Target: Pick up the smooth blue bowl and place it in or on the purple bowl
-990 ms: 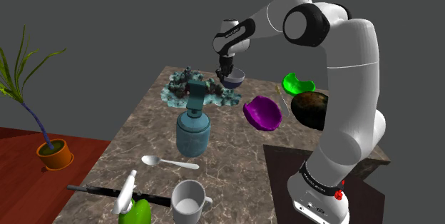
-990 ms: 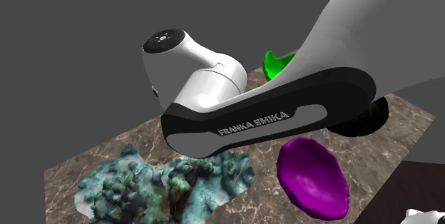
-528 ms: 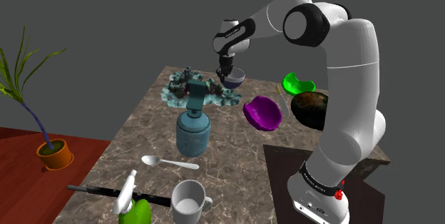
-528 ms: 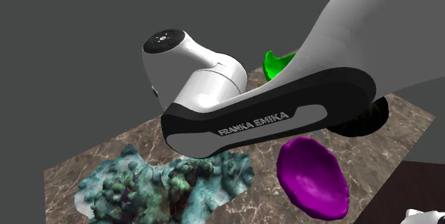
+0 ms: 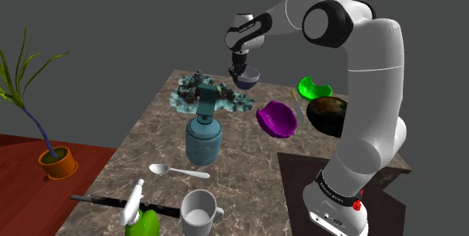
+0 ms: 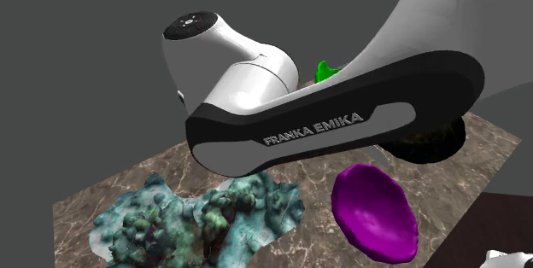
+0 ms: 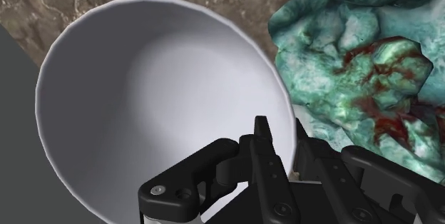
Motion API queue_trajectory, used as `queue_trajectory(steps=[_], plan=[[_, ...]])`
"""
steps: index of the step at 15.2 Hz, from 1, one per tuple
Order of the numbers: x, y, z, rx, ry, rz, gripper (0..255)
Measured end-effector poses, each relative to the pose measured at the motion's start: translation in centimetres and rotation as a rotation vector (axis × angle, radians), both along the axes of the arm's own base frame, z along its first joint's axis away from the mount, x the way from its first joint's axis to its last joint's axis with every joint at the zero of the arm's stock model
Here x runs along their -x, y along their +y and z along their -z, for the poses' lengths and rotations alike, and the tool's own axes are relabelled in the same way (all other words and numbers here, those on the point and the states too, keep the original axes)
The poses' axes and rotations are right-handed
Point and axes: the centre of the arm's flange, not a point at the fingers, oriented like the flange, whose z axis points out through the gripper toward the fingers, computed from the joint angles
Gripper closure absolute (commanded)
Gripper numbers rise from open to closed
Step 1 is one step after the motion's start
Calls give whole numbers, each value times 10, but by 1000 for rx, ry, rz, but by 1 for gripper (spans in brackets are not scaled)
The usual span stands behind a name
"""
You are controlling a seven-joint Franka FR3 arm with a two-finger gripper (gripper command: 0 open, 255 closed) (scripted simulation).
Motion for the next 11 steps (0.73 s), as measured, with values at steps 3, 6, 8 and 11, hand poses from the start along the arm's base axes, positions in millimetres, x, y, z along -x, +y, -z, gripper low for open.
queue_trajectory(steps=[3, 6, 8, 11], plan=[[0, 1, -16, 0, 0, 0, 255], [1, 1, -33, 0, 0, 0, 255], [0, 0, -42, 0, 0, 0, 255], [-1, 1, -58, 0, 0, 0, 255]])
